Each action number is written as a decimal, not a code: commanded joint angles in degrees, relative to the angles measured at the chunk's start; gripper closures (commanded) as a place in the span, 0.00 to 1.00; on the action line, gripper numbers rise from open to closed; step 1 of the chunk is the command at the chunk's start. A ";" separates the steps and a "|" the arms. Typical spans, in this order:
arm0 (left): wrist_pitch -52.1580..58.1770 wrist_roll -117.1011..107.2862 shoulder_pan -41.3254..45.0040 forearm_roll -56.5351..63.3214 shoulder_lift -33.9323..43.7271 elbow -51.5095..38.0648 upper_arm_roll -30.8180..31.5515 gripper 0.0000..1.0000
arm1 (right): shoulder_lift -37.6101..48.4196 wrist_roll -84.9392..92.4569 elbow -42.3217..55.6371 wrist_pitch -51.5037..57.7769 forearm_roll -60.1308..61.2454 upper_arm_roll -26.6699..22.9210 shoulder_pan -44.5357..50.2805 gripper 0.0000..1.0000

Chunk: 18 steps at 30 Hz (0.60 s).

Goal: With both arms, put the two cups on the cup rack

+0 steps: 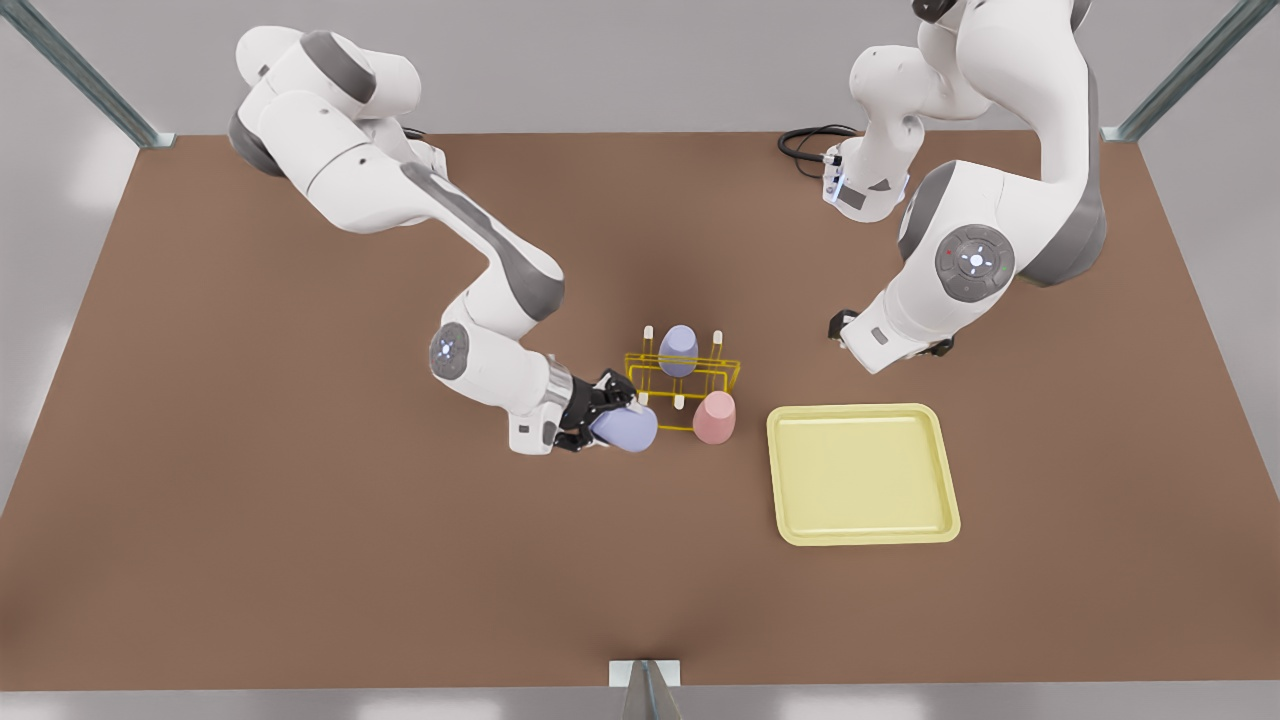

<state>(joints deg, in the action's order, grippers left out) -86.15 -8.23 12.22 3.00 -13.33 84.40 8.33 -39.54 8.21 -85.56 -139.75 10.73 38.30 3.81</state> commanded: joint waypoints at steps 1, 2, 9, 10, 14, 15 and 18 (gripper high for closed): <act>0.10 2.69 0.00 0.08 0.06 -0.03 0.02 0.00 | -0.09 -3.20 -0.14 0.27 0.34 0.02 0.32 0.20; 0.10 2.69 0.00 0.08 0.06 -0.03 0.02 0.00 | -0.09 -3.20 -0.31 0.35 0.34 0.02 0.32 0.20; 0.28 2.61 0.17 0.08 0.06 -0.03 0.02 0.00 | -0.01 -2.06 0.13 6.68 -0.10 -0.42 -0.03 0.20; 0.28 2.61 0.17 0.08 0.06 -0.03 0.11 0.00 | -0.09 -1.89 0.21 6.68 -0.10 -0.42 -0.03 0.20; 0.28 2.61 0.26 -0.01 0.06 -0.03 0.11 0.00 | -1.06 -1.27 0.13 7.56 -0.36 -0.42 0.23 0.20; 0.28 2.61 0.26 -0.01 0.06 -0.03 0.11 0.00 | -1.41 -1.18 0.13 7.56 -0.36 -0.33 0.23 0.20; 0.80 2.69 0.09 -0.01 0.24 -0.99 0.11 0.00 | -1.85 -1.18 0.21 7.56 -0.45 -0.24 0.58 0.21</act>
<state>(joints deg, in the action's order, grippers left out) -85.65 -6.53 12.20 2.99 -13.20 83.52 8.41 -41.50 7.72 -85.38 -133.29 10.63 38.01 4.30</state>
